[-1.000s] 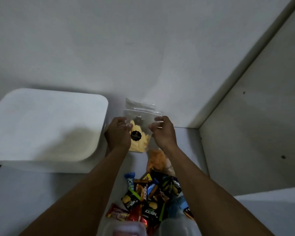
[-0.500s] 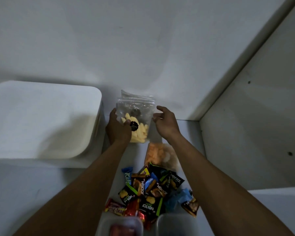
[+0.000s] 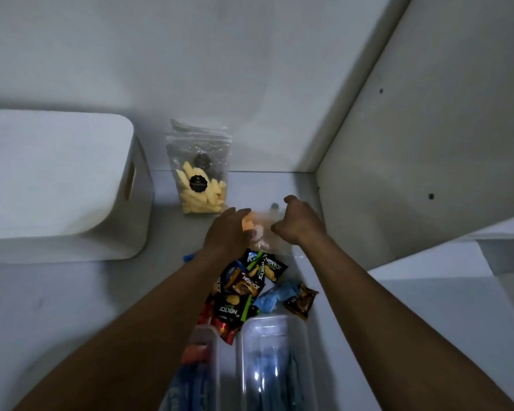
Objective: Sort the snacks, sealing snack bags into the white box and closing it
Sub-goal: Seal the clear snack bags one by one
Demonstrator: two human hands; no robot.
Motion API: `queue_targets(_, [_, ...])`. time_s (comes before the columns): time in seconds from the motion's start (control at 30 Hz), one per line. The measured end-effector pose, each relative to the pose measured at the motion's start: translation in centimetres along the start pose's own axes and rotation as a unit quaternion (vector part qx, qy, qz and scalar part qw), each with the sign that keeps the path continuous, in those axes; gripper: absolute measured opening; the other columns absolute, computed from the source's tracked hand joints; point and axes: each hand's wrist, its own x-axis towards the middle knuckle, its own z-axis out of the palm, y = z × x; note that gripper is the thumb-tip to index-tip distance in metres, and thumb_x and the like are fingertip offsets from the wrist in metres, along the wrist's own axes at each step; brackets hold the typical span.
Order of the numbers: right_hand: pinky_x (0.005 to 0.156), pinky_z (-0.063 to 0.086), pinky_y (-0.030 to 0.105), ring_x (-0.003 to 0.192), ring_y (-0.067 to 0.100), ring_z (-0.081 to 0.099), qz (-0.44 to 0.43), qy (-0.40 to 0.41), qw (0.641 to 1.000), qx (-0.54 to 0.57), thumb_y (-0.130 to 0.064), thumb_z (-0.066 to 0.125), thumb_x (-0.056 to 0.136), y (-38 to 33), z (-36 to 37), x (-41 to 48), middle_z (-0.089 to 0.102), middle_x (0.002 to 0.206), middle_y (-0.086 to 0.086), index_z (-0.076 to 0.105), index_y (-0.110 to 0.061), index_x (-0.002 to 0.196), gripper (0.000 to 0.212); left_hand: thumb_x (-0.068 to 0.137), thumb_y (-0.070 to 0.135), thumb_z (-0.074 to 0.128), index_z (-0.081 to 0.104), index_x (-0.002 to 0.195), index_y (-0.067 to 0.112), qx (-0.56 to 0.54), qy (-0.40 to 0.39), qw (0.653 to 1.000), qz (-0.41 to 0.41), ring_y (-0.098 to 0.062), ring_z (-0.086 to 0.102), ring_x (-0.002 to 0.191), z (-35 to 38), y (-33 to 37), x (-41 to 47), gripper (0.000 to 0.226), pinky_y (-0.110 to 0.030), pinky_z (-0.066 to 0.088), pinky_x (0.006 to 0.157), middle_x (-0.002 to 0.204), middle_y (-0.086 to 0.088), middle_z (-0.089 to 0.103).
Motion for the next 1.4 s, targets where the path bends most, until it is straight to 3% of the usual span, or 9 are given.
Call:
queue_targets(0.23, [0.073,0.053,0.034,0.100,0.032,0.067,0.049,0.007,0.968,0.245,0.001,0.064,0.082,1.5,1.0,-1.0,0.064,0.114,0.015,0.035,-0.019,0.142,0.069,0.090,0.025,0.064,0.039,0.149,0.023,-0.048,-0.003,0.999,-0.016,-0.029,0.044,0.134,0.7,-0.1,-0.2,0.064,-0.037,0.038,0.108,0.147,-0.011,0.046])
queue_targets(0.43, [0.080,0.060,0.048,0.091,0.031,0.072,-0.023,0.004,0.941,0.338,0.003,0.066,0.075,-0.3,-1.4,-3.2,0.072,0.094,0.013,0.064,-0.023,0.089,0.030,0.090,0.019,0.065,0.051,0.141,0.017,-0.094,0.034,0.995,-0.003,-0.027,0.053,0.124,-1.2,0.9,-2.5,0.053,-0.032,0.042,0.101,0.139,-0.008,0.055])
queue_targets(0.63, [0.063,0.046,0.032,0.075,0.027,0.069,-0.166,-0.016,0.946,0.277,0.009,0.054,0.086,-2.7,-6.8,-8.2,0.074,0.087,0.014,0.067,-0.023,0.089,0.034,0.093,0.020,0.064,0.050,0.140,0.029,-0.193,0.110,0.974,0.046,-0.013,0.048,0.126,-6.4,4.3,-7.5,0.050,-0.031,0.042,0.103,0.141,0.008,0.050])
queue_targets(0.8, [0.057,0.046,0.020,0.064,0.007,0.065,-0.266,-0.028,0.943,0.198,0.010,0.059,0.083,-5.3,-11.7,-13.4,0.072,0.078,0.009,0.071,-0.011,0.096,0.028,0.091,0.025,0.067,0.069,0.117,0.026,-0.214,0.183,0.956,0.088,-0.007,0.061,0.108,-13.0,8.2,-13.0,0.025,-0.027,0.048,0.094,0.115,0.009,0.068])
queue_targets(0.9, [0.053,0.044,0.012,0.067,0.008,0.066,-0.297,-0.009,0.940,0.168,0.008,0.060,0.083,-7.1,-14.7,-16.8,0.075,0.084,0.011,0.074,-0.006,0.096,0.024,0.087,0.023,0.072,0.074,0.097,0.020,-0.252,0.226,0.934,0.118,-0.004,0.068,0.090,-16.6,9.8,-15.7,0.010,-0.026,0.054,0.083,0.094,0.007,0.075])
queue_targets(0.97, [0.054,0.044,0.010,0.069,0.008,0.066,-0.321,0.008,0.934,0.157,0.002,0.067,0.083,-8.3,-16.7,-18.9,0.076,0.084,0.009,0.076,-0.008,0.094,0.017,0.087,0.022,0.072,0.074,0.087,0.020,-0.270,0.245,0.922,0.132,-0.007,0.069,0.081,-18.8,11.2,-17.3,0.003,-0.023,0.052,0.076,0.083,0.005,0.075])
queue_targets(1.13, [0.054,0.045,0.011,0.063,0.002,0.063,-0.380,0.047,0.915,0.127,-0.010,0.067,0.088,-11.1,-20.5,-23.7,0.075,0.078,0.001,0.076,-0.009,0.086,0.009,0.090,0.020,0.069,0.071,0.087,0.017,-0.343,0.218,0.900,0.157,-0.022,0.073,0.074,-23.7,14.1,-20.7,0.005,-0.040,0.059,0.073,0.080,-0.004,0.073])
queue_targets(1.27, [0.065,0.049,0.021,0.067,0.005,0.064,-0.399,0.077,0.910,0.081,-0.012,0.066,0.087,-13.2,-22.0,-26.3,0.075,0.076,0.000,0.075,-0.015,0.080,0.012,0.091,0.019,0.068,0.072,0.085,0.014,-0.338,0.211,0.899,0.184,-0.021,0.073,0.072,-26.5,15.2,-22.2,0.009,-0.038,0.059,0.069,0.081,-0.005,0.073])
queue_targets(1.4, [0.059,0.046,0.015,0.068,0.003,0.065,-0.404,0.122,0.900,0.109,-0.020,0.072,0.088,-14.5,-22.6,-28.1,0.075,0.078,-0.004,0.076,-0.016,0.085,0.007,0.093,0.012,0.062,0.068,0.082,0.012,-0.328,0.249,0.892,0.185,-0.019,0.069,0.073,-28.5,16.1,-22.6,0.013,-0.035,0.061,0.068,0.076,-0.006,0.069])
